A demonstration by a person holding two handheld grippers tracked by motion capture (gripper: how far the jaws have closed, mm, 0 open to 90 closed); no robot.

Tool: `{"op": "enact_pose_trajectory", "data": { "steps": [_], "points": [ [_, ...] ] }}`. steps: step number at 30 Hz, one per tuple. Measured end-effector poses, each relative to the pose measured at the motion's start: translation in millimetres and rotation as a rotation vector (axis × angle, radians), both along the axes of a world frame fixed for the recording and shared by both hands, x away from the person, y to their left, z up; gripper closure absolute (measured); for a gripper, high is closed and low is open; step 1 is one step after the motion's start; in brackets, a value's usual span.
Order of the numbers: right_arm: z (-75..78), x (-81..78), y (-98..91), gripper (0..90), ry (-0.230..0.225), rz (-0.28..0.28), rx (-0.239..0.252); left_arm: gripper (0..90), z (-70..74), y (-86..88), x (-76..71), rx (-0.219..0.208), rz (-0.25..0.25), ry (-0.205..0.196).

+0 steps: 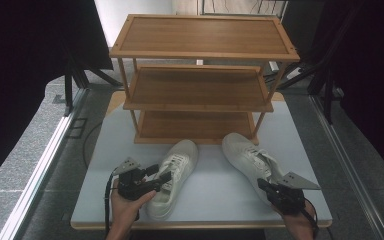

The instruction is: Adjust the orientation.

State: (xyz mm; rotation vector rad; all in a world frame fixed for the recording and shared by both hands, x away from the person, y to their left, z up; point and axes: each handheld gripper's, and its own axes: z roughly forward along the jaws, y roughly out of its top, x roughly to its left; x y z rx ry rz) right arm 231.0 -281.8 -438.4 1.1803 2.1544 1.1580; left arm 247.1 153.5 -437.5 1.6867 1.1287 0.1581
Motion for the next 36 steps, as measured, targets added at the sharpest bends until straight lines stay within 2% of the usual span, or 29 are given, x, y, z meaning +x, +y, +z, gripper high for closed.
{"op": "enact_pose_trajectory", "data": {
  "steps": [5,7,8,9,10,11,12,19,21,22,23,26,31,34,36],
  "points": [
    [0.5,-0.7,-8.6,89.5,0.019,0.000,0.023,36.9,-0.5,-0.7,-0.5,0.007,0.003,-0.001],
    [1.3,-0.8,-14.1,89.5,0.021,-0.033,-0.012,36.8,-0.4,-0.7,-0.5,0.007,0.004,-0.002],
    [1.0,-1.0,-23.7,89.5,0.019,-0.094,-0.056,37.0,-0.5,-0.5,-0.2,0.005,0.004,-0.001],
    [1.0,-1.0,-23.7,89.5,0.019,-0.094,-0.056,37.2,-0.5,-0.5,-0.2,0.005,0.004,-0.001],
    [0.6,-1.0,-28.1,89.4,0.019,-0.106,-0.047,37.2,-0.6,-0.3,0.0,0.003,0.004,0.000],
    [0.6,-0.8,-35.3,88.7,0.028,-0.106,-0.006,37.2,-0.7,0.0,0.2,0.000,0.005,0.001],
    [3.0,-0.9,-41.4,85.9,0.031,-0.091,0.063,37.4,-0.7,0.2,0.3,-0.003,0.005,0.001],
    [15.1,2.1,-43.0,79.1,-0.001,-0.074,0.109,38.3,-1.1,5.9,-4.5,-0.032,0.003,-0.005],
    [19.0,4.0,-43.0,75.6,-0.018,-0.073,0.120,39.0,0.3,8.8,-7.8,-0.040,0.003,-0.011],
    [21.2,4.7,-41.6,69.9,-0.033,-0.063,0.126,39.0,1.7,10.7,-10.3,-0.041,0.008,-0.020],
    [21.2,4.7,-41.6,69.9,-0.033,-0.063,0.126,39.0,3.1,12.0,-12.2,-0.039,0.014,-0.027],
    [22.2,6.9,-38.7,62.4,-0.072,-0.058,0.119,38.8,6.5,15.8,-16.0,-0.029,0.030,-0.042],
    [21.6,10.0,-39.2,58.2,-0.087,-0.056,0.136,38.7,11.2,20.9,-17.3,-0.033,0.054,-0.055],
    [21.3,10.6,-42.3,57.3,-0.094,-0.058,0.138,38.7,11.0,21.9,-16.2,-0.034,0.053,-0.053],
    [23.6,10.8,-45.5,57.8,-0.116,-0.066,0.150,38.5,9.8,21.0,-16.4,-0.028,0.045,-0.049]
  ]
}}
